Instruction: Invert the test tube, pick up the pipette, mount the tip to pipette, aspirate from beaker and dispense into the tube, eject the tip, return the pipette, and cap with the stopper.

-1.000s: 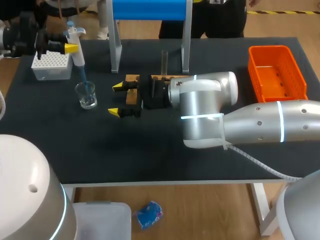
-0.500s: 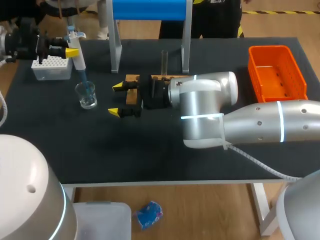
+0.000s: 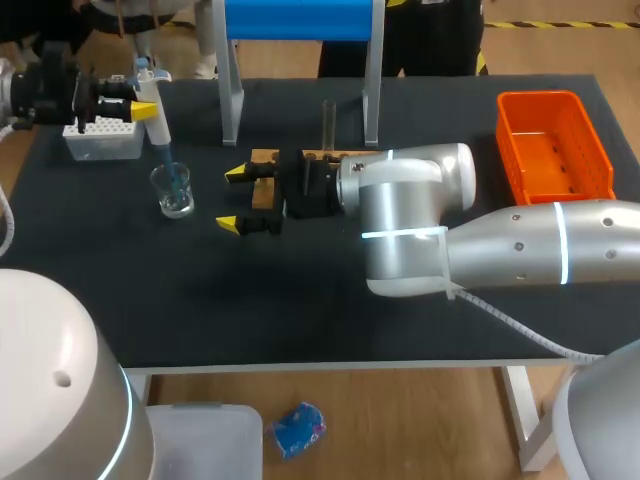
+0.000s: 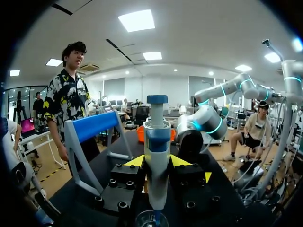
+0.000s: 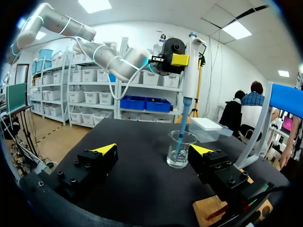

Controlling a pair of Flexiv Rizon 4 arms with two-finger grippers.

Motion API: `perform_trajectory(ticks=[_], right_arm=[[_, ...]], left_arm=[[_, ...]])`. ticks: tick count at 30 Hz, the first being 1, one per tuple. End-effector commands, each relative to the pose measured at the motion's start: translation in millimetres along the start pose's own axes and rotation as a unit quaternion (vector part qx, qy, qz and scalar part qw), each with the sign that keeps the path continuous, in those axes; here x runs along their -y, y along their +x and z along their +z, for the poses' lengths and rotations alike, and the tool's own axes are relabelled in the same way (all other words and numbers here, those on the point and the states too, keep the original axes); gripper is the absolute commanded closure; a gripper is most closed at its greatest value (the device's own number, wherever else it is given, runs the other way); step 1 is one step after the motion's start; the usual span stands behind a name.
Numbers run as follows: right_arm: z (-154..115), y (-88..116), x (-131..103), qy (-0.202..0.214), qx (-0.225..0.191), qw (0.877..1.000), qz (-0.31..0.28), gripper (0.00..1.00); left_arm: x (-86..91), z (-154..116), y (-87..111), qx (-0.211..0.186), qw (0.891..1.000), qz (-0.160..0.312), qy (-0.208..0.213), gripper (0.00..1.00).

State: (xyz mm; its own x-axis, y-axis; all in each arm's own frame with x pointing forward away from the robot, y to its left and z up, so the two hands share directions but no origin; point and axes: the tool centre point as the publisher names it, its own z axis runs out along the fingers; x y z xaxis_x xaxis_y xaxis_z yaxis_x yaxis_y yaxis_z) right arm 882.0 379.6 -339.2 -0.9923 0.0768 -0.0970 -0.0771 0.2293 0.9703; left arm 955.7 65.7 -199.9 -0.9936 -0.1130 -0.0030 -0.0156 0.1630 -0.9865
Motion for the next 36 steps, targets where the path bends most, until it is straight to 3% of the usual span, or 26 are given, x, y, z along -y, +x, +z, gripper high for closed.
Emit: perform_trajectory(ticks=[1, 36], right_arm=[[-0.2, 0.5, 0.8, -0.001, 0.001, 1.0, 0.0, 0.0], [-0.2, 0.5, 0.8, -0.001, 0.001, 1.0, 0.0, 0.0]], left_arm=[[-1.8, -1.7, -2.8, -0.002, 1.0, 0.001, 0.001, 1.0], [-8.8, -3.1, -3.9, 0.002, 1.0, -0.007, 0.002, 1.0]])
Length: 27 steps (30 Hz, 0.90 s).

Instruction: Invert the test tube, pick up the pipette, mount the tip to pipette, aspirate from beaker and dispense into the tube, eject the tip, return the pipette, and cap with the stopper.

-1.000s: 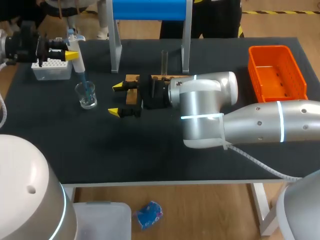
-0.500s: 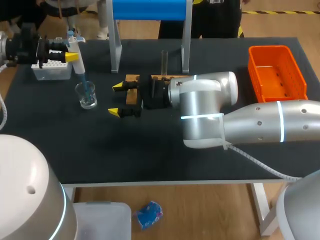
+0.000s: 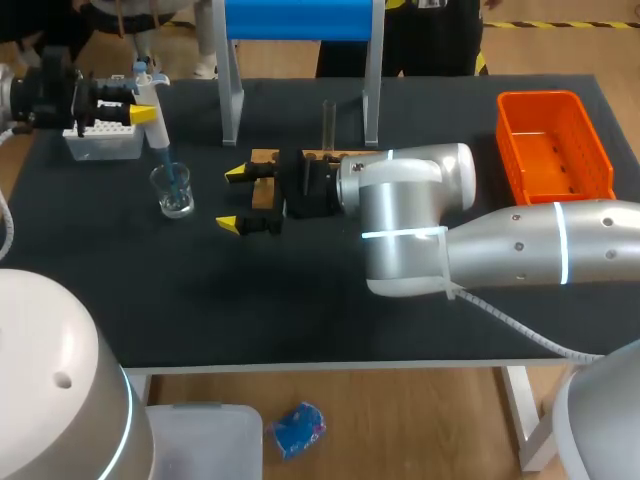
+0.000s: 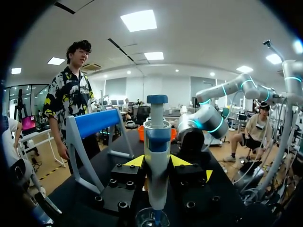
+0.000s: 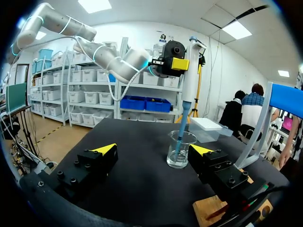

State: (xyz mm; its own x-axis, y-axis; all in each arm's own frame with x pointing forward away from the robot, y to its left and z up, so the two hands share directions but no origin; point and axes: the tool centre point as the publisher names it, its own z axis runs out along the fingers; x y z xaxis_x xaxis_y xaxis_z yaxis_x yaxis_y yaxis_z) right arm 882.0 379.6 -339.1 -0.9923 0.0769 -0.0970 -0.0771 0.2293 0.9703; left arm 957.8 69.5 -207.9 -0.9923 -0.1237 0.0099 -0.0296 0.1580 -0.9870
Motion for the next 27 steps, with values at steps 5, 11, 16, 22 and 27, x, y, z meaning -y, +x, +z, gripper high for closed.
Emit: perform_trajectory(ticks=[5, 11, 16, 22, 27], right_arm=[[0, 1, 1, -0.001, 0.001, 1.0, 0.0, 0.0], [-28, -10, -38, -0.004, 0.01, 1.0, -0.003, 0.0], [-54, -24, -83, 0.005, 0.017, 1.0, -0.023, 0.0], [-79, -43, -135, 0.022, 0.019, 0.999, -0.045, 0.0], [-87, -61, -173, 0.031, -0.005, 0.997, -0.068, 0.0]], left_arm=[[-0.3, -1, -1.4, -0.002, 1.0, 0.0, 0.0, 1.0], [-0.3, -1, -1.4, -0.002, 1.0, 0.0, 0.0, 1.0], [-0.3, -1, -1.4, -0.002, 1.0, 0.0, 0.0, 1.0], [-0.3, -1, -1.4, -0.002, 1.0, 0.0, 0.0, 1.0], [-0.3, -1, -1.4, -0.002, 1.0, 0.0, 0.0, 1.0]])
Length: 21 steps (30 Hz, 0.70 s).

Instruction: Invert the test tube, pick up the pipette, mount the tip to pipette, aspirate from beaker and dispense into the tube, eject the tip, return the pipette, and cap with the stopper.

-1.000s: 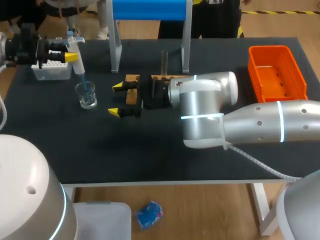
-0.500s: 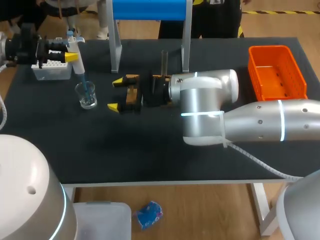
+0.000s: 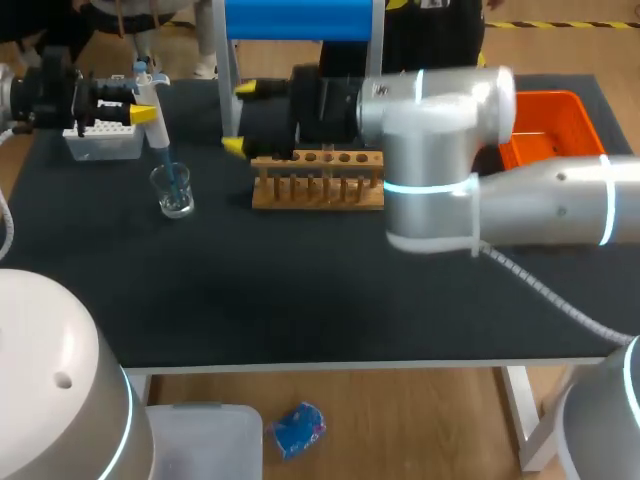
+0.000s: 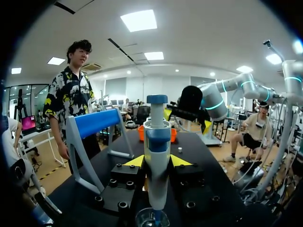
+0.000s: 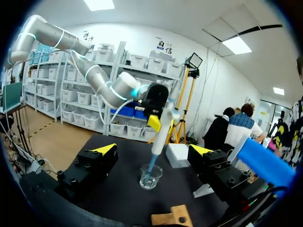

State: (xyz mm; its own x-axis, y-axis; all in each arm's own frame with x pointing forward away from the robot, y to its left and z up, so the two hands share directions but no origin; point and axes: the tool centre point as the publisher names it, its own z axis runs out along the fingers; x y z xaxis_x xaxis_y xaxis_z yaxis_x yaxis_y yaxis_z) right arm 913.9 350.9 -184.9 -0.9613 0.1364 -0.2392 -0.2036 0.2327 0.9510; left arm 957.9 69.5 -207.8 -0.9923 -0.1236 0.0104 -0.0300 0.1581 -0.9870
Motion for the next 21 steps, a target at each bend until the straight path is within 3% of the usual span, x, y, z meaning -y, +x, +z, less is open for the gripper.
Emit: perform_trajectory(ticks=[1, 8, 21], right_arm=[[-25, -23, -37, 0.034, -0.057, 0.998, -0.015, 0.0], [-3, -39, -66, 0.031, -0.115, 0.992, -0.039, 0.0], [-3, -39, -66, 0.031, -0.115, 0.992, -0.039, 0.0]], left_arm=[[-0.4, -1, -1.3, -0.002, 1.0, 0.0, 0.001, 1.0], [-0.4, -1, -1.3, -0.002, 1.0, 0.0, 0.001, 1.0], [-0.4, -1, -1.3, -0.002, 1.0, 0.0, 0.001, 1.0]])
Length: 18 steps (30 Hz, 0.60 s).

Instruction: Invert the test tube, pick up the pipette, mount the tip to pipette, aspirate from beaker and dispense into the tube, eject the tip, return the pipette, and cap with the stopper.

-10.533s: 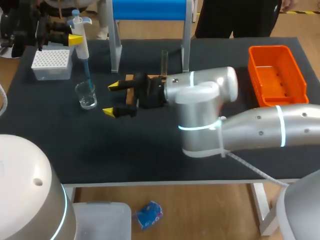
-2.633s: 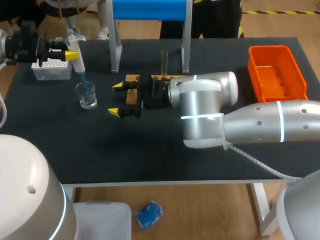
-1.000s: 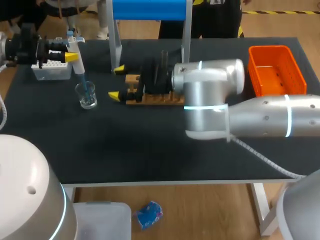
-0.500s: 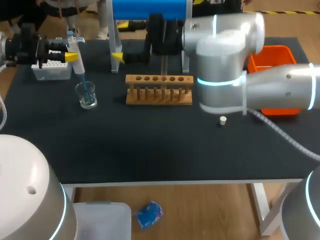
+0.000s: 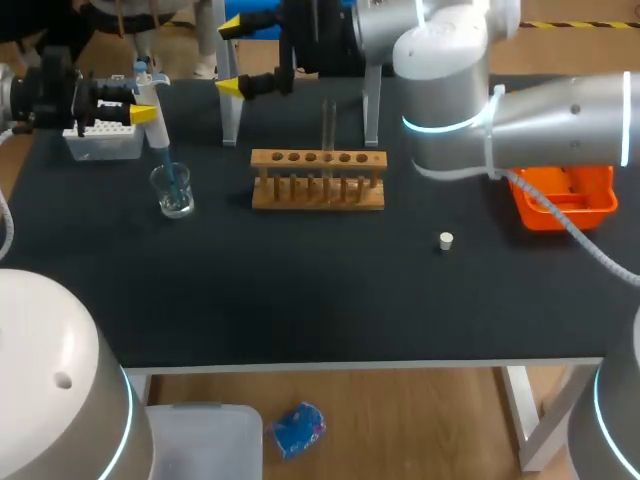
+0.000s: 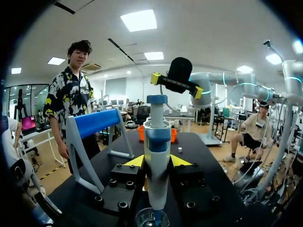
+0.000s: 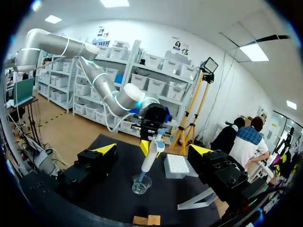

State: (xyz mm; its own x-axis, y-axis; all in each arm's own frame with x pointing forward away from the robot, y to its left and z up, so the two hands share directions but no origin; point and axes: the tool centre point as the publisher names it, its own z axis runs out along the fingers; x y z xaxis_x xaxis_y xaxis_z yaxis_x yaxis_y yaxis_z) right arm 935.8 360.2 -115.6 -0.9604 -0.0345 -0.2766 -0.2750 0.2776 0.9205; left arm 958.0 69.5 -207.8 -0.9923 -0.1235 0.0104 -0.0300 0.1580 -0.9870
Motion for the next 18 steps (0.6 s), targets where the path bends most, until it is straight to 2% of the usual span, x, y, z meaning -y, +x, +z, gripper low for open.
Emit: perform_trajectory(ticks=[1, 6, 11, 14, 15, 16, 17, 18], right_arm=[[-3, -3, -2, 0.009, -0.038, 0.999, 0.001, 0.0], [0, -4, -6, 0.008, -0.04, 0.999, 0.005, 0.0], [12, -9, -18, 0.03, -0.02, 0.999, 0.028, 0.0], [24, -12, -24, 0.043, -0.024, 0.998, 0.043, 0.0], [28, -13, -26, 0.045, -0.026, 0.998, 0.042, 0.09], [31, -14, -28, 0.053, -0.025, 0.997, 0.045, 0.24], [33, -15, -30, 0.054, -0.022, 0.997, 0.046, 0.56], [35, -16, -32, 0.053, -0.022, 0.997, 0.046, 0.99]], left_arm=[[-0.4, -1, -1.2, -0.002, 1.0, 0.0, 0.001, 1.0], [-0.4, -1, -1.2, -0.002, 1.0, 0.0, 0.001, 1.0], [-0.4, -1, -1.2, -0.002, 1.0, 0.0, 0.001, 1.0], [-0.4, -1, -1.2, -0.002, 1.0, 0.0, 0.001, 1.0], [-0.4, -1, -1.2, -0.002, 1.0, 0.0, 0.001, 1.0], [-0.4, -1, -1.2, -0.002, 1.0, 0.0, 0.001, 1.0], [-0.4, -1, -1.2, -0.002, 1.0, 0.0, 0.001, 1.0], [-0.4, -1, -1.2, -0.002, 1.0, 0.0, 0.001, 1.0]])
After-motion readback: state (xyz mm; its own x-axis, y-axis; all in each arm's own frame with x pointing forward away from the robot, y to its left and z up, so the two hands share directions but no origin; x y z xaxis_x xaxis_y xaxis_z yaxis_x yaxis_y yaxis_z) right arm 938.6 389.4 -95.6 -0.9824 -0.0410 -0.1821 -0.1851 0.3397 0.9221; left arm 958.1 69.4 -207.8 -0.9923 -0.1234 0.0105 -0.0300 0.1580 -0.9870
